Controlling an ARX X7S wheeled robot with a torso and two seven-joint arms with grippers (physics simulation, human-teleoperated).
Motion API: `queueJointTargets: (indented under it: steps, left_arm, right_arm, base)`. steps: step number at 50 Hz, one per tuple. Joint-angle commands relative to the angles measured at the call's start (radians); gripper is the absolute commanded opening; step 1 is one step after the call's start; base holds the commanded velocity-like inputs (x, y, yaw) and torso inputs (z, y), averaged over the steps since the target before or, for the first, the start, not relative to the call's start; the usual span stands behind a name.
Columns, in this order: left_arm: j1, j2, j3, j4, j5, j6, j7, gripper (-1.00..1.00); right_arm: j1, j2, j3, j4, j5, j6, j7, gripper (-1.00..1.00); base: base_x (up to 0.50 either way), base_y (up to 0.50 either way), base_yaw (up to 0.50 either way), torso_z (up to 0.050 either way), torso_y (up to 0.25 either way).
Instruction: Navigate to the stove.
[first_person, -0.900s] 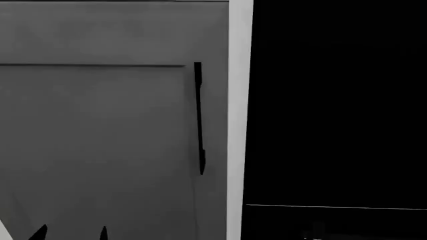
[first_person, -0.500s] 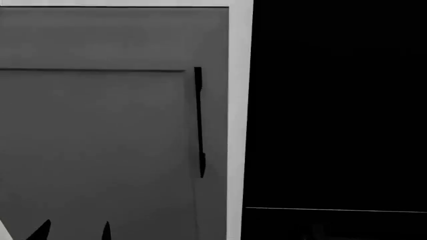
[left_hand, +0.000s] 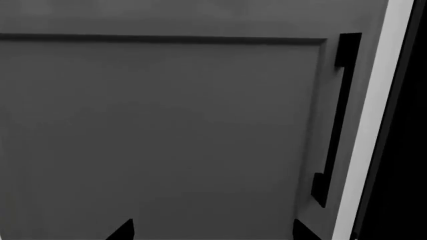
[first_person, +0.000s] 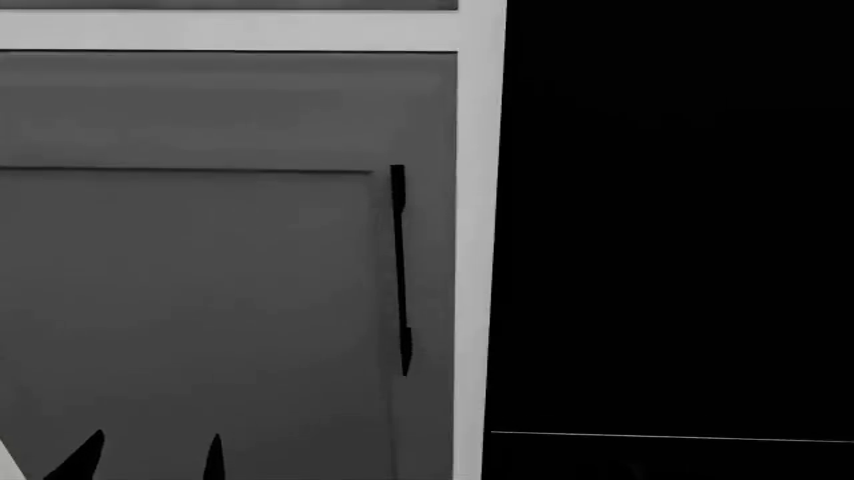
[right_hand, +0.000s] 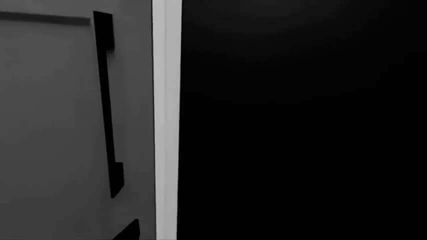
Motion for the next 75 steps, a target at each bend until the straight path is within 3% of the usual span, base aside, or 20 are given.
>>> queueJointTargets:
  steps: [1, 16, 75]
  left_arm:
    - [-0.002, -0.015, 0.018, -0.001, -0.012, 0.004, -0.015, 1.00]
    - [-0.005, -0.030, 0.037, 0.005, -0.040, 0.004, -0.023, 1.00]
    - [-0.019, -0.070, 0.083, -0.003, -0.080, 0.000, -0.080, 1.00]
  right_arm:
    - [0.002, 0.012, -0.017, 0.008, 0.008, -0.005, 0.019, 1.00]
    - [0.003, 0.027, -0.032, 0.009, 0.029, -0.008, 0.034, 1.00]
    - [0.008, 0.065, -0.083, -0.005, 0.064, 0.006, 0.088, 1.00]
  base:
    - [0.00, 0.00, 0.00, 0.050, 0.000]
    - [0.00, -0.04, 0.00, 0.045, 0.000]
    - [-0.02, -0.50, 0.00, 0.000, 0.000]
